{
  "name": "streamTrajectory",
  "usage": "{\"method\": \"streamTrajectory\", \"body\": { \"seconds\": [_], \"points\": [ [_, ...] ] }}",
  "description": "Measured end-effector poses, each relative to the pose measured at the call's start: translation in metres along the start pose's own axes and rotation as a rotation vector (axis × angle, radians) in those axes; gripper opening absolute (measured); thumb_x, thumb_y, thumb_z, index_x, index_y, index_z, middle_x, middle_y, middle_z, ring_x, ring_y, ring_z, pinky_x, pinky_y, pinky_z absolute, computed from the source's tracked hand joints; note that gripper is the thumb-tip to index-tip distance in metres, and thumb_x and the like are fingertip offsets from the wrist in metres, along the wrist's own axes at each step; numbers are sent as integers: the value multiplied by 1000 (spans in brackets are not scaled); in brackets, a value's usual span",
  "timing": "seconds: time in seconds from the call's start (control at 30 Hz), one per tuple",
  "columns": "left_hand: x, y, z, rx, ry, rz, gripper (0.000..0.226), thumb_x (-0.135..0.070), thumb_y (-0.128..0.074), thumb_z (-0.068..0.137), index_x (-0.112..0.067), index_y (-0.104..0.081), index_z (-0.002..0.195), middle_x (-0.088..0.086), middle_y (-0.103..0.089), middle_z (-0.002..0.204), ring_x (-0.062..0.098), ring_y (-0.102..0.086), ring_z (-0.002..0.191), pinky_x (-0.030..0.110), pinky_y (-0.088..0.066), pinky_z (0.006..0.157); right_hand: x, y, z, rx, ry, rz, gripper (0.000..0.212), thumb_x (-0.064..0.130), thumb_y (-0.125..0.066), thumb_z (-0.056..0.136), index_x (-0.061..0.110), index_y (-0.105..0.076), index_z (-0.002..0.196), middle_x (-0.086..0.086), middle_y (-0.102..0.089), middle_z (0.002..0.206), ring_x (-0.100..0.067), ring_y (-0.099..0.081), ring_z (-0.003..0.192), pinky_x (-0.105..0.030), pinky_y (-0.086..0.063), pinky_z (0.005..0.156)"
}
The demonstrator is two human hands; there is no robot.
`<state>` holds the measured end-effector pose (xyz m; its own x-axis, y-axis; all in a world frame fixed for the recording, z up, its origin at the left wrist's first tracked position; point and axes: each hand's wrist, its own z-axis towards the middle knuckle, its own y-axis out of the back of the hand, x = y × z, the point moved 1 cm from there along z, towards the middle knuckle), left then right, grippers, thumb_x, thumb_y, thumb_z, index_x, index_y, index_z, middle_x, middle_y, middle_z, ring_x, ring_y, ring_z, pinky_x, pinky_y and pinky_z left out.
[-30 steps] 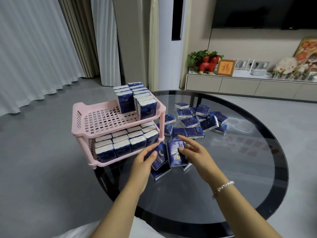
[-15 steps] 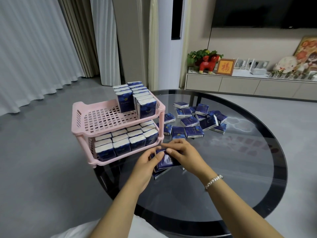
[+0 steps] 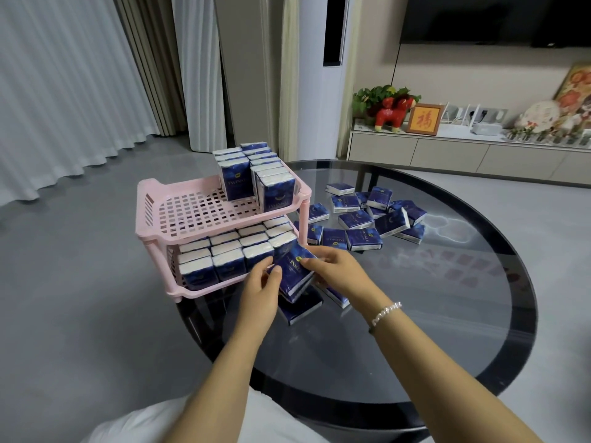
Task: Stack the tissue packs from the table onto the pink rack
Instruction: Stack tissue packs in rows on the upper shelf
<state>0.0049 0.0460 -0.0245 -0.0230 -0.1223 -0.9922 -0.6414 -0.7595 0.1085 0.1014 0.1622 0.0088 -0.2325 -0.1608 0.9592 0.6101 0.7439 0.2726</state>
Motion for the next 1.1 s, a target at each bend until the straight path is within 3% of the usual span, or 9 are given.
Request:
{"method": "streamTrajectory", "body": {
  "seconds": [0.17,0.33,0.47,0.53,0.6,0.67,0.83,0.97,1.1],
  "points": [
    [6,0,-3,-45,28,139,30,-19,-52,95,-14,-58,124,-2,-58,117,4,-54,97,20,-37,85,-20,-9,-9,-114,-118,-24,21,22,-58,89,23,-71,105,9,-65,73,-4,-55,61,-25,-48,67],
    [8,1,-5,65,149,264,26,-34,-49,95,-18,-66,108,-1,-68,98,14,-60,90,25,-43,68,-28,-11,-18,-106,-50,-168,19,28,-55,92,27,-70,103,16,-69,79,5,-62,69,-7,-44,61],
    [8,3,-6,77,176,280,25,-40,-55,91,-18,-63,98,-4,-64,92,11,-59,82,32,-48,75,-38,13,-11,-301,-111,-375,29,33,-54,90,17,-70,108,-5,-69,112,-30,-53,116,-39,-45,98],
    [9,3,-7,75,200,287,25,-43,-58,88,-19,-61,95,-5,-62,92,10,-58,82,31,-47,74,-47,28,-11,-304,-253,-565,41,38,-55,89,17,-60,124,-5,-60,126,-33,-42,125,-40,-38,102],
    [8,2,-8,79,217,286,25,-43,-60,87,-19,-60,93,-5,-62,93,10,-58,83,30,-46,73,-55,33,-13,-253,-323,-605,37,41,-60,85,15,-65,111,-9,-63,117,-33,-50,116,-38,-44,93],
    [8,2,-9,82,218,281,24,-42,-61,86,-20,-60,94,-6,-63,96,9,-59,86,29,-45,72,-60,31,-13,-241,-314,-517,24,38,-66,81,14,-65,85,-10,-66,95,-29,-59,97,-35,-48,78],
    [3,1,-12,127,194,248,21,-38,-61,88,-24,-62,104,-11,-64,99,2,-59,91,20,-41,70,-59,34,-16,-261,-325,-302,30,26,-74,78,14,-49,89,0,-57,83,-16,-53,76,-23,-36,54],
    [1,-2,-15,167,170,231,18,-33,-57,91,-28,-63,107,-19,-64,93,-5,-56,86,16,-40,69,-55,33,-25,-381,-231,27,16,17,-67,85,12,-57,97,-2,-62,79,-11,-54,63,-23,-41,55],
    [0,-1,-15,170,178,190,15,-31,-54,94,-32,-64,105,-21,-63,90,-7,-54,84,18,-40,71,-45,35,-27,-427,-95,205,14,16,-58,91,20,-64,103,-6,-69,90,-20,-66,81,-37,-53,74]
  ]
}}
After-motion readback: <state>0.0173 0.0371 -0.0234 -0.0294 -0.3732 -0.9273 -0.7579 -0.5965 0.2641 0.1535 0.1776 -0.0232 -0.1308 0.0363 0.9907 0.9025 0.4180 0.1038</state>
